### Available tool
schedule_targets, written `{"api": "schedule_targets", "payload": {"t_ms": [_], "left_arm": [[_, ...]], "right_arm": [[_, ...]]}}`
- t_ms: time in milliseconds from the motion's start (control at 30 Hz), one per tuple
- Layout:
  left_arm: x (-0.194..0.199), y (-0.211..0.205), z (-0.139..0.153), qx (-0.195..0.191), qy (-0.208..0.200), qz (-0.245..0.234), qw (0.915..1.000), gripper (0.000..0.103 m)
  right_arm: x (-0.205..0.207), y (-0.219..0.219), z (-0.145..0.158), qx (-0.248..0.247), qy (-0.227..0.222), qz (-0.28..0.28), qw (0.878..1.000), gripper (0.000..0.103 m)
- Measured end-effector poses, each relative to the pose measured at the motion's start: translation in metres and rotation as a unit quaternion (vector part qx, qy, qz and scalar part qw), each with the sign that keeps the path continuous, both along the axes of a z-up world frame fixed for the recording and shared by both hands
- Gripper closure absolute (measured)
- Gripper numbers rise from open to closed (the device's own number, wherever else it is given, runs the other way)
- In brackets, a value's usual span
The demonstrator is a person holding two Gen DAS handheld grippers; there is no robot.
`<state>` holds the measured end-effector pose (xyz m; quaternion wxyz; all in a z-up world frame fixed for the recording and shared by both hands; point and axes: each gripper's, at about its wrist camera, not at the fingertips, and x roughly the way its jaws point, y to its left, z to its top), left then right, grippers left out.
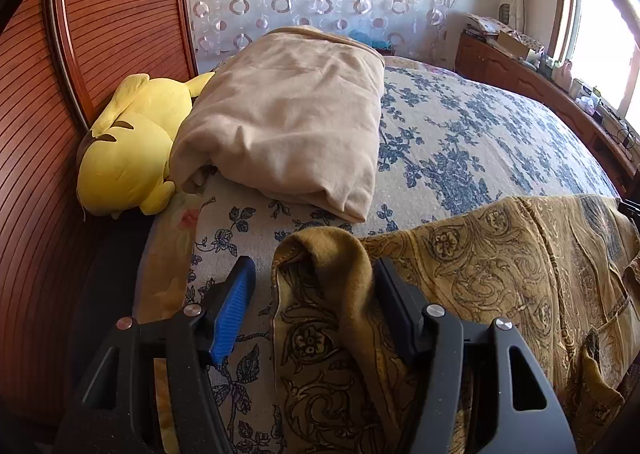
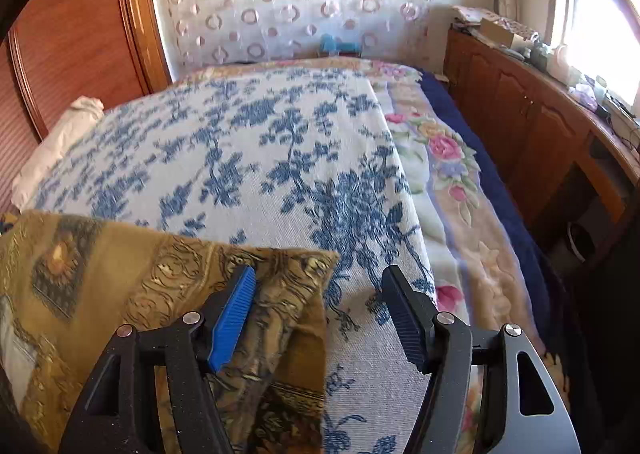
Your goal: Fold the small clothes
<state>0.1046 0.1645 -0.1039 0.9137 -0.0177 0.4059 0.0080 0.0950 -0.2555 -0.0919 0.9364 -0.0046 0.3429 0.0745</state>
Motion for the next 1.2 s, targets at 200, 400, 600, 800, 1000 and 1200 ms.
{"api": "schedule_targets", "payload": {"t_ms": [200, 400, 600, 800, 1000, 1200], "left_arm": [[0.0, -0.001, 0.0, 0.0, 0.0, 0.0, 1.0, 0.04], [0.0, -0.001, 0.0, 0.0, 0.0, 0.0, 1.0, 0.04], [-0.001, -0.002, 0.001, -0.001, 0.0, -0.007, 1.0, 0.051], [-0.004, -0.016, 0.006, 0.002, 0.007, -0.039, 0.9992, 0.091], [-0.026, -0.015, 0.024, -0.033, -0.024, -0.042, 0.9983, 0.098], [-0.069, -0.019, 0.081, -0.053, -0.114, -0.045, 0.991, 0.099]], "right_arm": [[0.0, 0.011, 0.003, -0.014, -0.005, 0.036, 0.999, 0.045], [-0.006, 0.007, 0.004, 0.004, -0.002, 0.056, 0.998, 0.083], [-0.02, 0.005, 0.005, 0.02, -0.017, 0.067, 0.997, 0.094], [-0.042, 0.009, 0.008, 0.035, -0.043, 0.069, 0.996, 0.095], [-0.07, 0.003, 0.019, 0.047, -0.086, 0.059, 0.993, 0.096], [-0.114, 0.004, 0.051, 0.043, -0.148, 0.062, 0.986, 0.096]]}}
